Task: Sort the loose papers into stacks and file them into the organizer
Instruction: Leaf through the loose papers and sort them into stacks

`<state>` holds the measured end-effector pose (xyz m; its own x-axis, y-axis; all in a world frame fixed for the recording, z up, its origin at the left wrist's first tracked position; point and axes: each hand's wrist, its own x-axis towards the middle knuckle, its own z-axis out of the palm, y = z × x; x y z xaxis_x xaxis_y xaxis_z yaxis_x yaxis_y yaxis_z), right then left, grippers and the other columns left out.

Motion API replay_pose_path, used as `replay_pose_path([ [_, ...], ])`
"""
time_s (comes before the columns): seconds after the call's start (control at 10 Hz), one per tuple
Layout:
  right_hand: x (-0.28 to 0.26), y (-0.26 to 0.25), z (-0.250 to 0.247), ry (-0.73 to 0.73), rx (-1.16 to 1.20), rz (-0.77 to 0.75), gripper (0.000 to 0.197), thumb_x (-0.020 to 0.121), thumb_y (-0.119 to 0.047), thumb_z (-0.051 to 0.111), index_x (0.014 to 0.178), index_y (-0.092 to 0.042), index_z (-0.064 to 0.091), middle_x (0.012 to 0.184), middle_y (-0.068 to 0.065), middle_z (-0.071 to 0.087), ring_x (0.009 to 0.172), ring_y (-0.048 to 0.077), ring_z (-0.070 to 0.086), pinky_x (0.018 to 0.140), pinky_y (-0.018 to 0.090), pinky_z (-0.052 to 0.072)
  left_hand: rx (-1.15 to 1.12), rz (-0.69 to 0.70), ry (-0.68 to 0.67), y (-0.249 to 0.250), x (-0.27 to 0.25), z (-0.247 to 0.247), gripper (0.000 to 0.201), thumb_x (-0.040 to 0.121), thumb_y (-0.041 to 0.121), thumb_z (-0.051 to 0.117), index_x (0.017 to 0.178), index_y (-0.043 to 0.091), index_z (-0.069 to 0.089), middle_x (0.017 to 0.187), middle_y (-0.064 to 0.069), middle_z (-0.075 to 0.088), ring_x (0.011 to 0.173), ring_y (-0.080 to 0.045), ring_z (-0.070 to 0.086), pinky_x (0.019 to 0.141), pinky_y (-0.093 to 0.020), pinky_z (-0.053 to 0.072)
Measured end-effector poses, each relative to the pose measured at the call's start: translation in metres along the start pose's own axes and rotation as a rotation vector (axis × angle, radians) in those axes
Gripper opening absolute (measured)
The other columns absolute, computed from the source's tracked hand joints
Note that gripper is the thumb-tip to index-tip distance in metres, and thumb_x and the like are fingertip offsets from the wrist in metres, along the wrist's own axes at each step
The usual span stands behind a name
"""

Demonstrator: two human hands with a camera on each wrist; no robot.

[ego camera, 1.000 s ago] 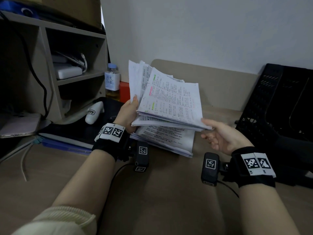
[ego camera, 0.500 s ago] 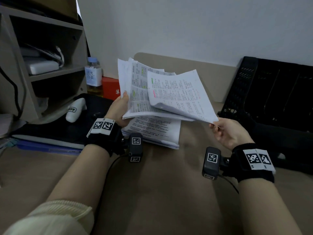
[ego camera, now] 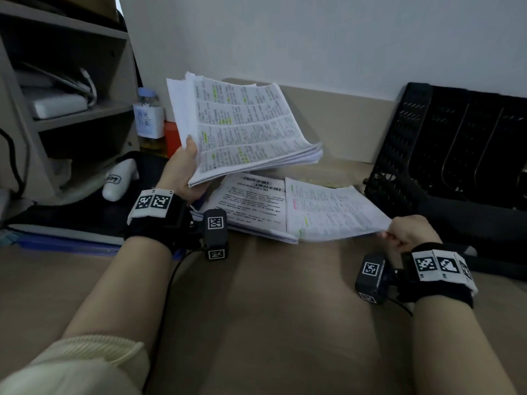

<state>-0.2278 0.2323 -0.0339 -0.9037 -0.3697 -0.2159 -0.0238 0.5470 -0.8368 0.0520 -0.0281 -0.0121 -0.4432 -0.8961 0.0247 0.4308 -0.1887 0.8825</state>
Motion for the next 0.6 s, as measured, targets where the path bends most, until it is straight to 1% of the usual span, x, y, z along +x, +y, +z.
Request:
replay_pose_path([
  [0.1,-0.002,0.000,-0.002,0.031,-0.030,-0.009,0.028,0.090,0.009,0.041,0.065,0.000,0.048,0.053,0.020,0.063,0.038,0.018,0.055,0.033,0.015,0.035,0.103,0.018,0.033,-0.006,-0.006,0.009,0.050,0.103,0.042,0.036,0.141,0.011,0.044,0.141,-0.011,0.053,0.128,-0.028,0.053,0.075,-0.029,0.056],
  [0.2,-0.006,-0.003,0.003,0.057,-0.088,-0.047,0.006,0.085,-0.001,0.057,0.090,-0.001,0.059,0.104,0.024,0.059,0.082,0.031,0.058,0.074,0.035,0.047,0.142,0.009,0.020,-0.013,0.000,0.010,0.052,0.101,0.045,0.039,0.141,0.012,0.043,0.142,-0.012,0.051,0.128,-0.029,0.053,0.090,-0.037,0.053],
  [0.3,-0.016,-0.009,0.010,0.061,-0.190,-0.068,0.058,0.077,-0.001,0.070,0.131,-0.006,0.049,0.126,0.019,0.052,0.116,0.036,0.053,0.095,0.041,0.047,0.199,0.007,0.015,-0.013,0.000,0.012,0.053,0.101,0.047,0.039,0.140,0.012,0.045,0.141,-0.012,0.052,0.127,-0.030,0.054,0.101,-0.043,0.049],
  [0.4,-0.024,-0.016,0.011,0.033,-0.296,-0.104,0.045,0.074,0.006,0.070,0.117,-0.003,0.059,0.110,0.016,0.057,0.113,0.035,0.055,0.095,0.041,0.048,0.230,0.011,-0.002,-0.013,0.000,0.013,0.052,0.101,0.047,0.038,0.139,0.012,0.046,0.141,-0.013,0.052,0.127,-0.030,0.054,0.102,-0.043,0.048],
  [0.5,-0.027,-0.019,0.013,0.054,-0.166,-0.193,0.030,0.077,-0.005,0.071,0.107,-0.006,0.066,0.103,0.011,0.064,0.106,0.031,0.060,0.093,0.041,0.050,0.300,0.011,-0.013,-0.012,-0.003,0.015,0.051,0.102,0.047,0.037,0.139,0.013,0.045,0.139,-0.012,0.054,0.127,-0.030,0.054,0.102,-0.044,0.048],
  [0.6,-0.032,-0.024,0.022,0.061,0.030,-0.338,0.025,0.093,-0.030,0.056,0.101,-0.010,0.068,0.096,0.005,0.067,0.095,0.024,0.062,0.087,0.038,0.050,0.310,-0.026,-0.101,-0.014,0.009,0.008,0.047,0.100,0.049,0.038,0.133,0.018,0.051,0.128,-0.008,0.064,0.116,-0.029,0.063,0.104,-0.051,0.046],
])
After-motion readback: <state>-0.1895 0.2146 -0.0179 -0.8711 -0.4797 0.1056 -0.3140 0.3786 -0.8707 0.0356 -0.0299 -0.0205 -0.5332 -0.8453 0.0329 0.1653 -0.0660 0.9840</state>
